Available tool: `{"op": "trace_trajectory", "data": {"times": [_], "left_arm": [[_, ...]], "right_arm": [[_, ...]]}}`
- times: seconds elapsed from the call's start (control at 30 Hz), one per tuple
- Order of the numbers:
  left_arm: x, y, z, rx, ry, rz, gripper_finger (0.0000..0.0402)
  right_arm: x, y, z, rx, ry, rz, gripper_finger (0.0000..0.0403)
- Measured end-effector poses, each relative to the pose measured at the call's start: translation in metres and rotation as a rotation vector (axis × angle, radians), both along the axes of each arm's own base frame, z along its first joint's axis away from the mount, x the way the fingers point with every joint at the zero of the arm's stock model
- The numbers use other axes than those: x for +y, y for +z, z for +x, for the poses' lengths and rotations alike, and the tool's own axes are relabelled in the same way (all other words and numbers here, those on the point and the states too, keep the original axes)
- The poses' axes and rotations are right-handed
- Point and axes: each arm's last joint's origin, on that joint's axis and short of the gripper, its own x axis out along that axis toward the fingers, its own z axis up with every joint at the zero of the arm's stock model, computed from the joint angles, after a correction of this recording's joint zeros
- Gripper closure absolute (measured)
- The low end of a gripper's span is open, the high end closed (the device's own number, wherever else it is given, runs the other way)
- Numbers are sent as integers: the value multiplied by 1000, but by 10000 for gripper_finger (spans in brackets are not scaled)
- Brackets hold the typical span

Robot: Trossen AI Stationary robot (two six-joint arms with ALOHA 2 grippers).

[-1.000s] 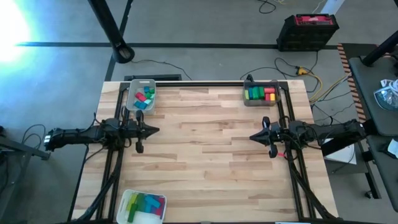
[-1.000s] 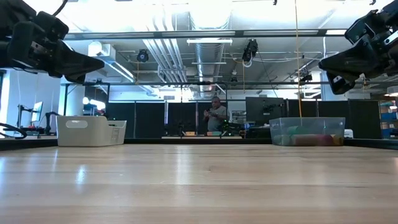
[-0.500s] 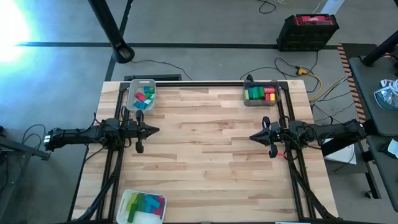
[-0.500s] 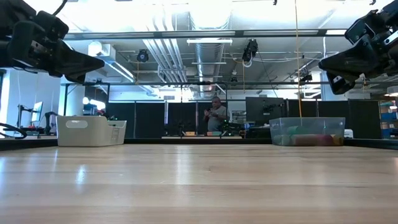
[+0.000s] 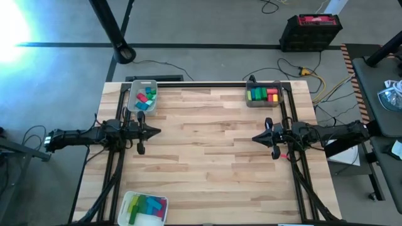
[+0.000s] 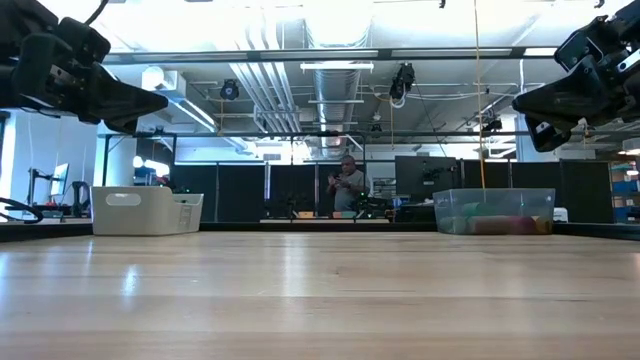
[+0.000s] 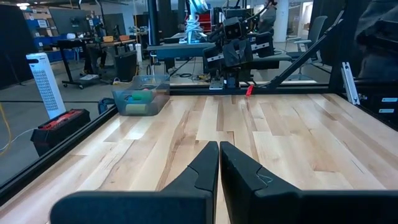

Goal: Sort blocks
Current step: Return to Home Position

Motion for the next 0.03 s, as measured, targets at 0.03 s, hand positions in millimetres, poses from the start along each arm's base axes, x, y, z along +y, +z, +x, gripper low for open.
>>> {"op": "trace_trajectory", "data": {"times": [0.03], "left_arm": [[0,0,0,0,0,0,402]], "right_arm": [[0,0,0,0,0,0,390]]}}
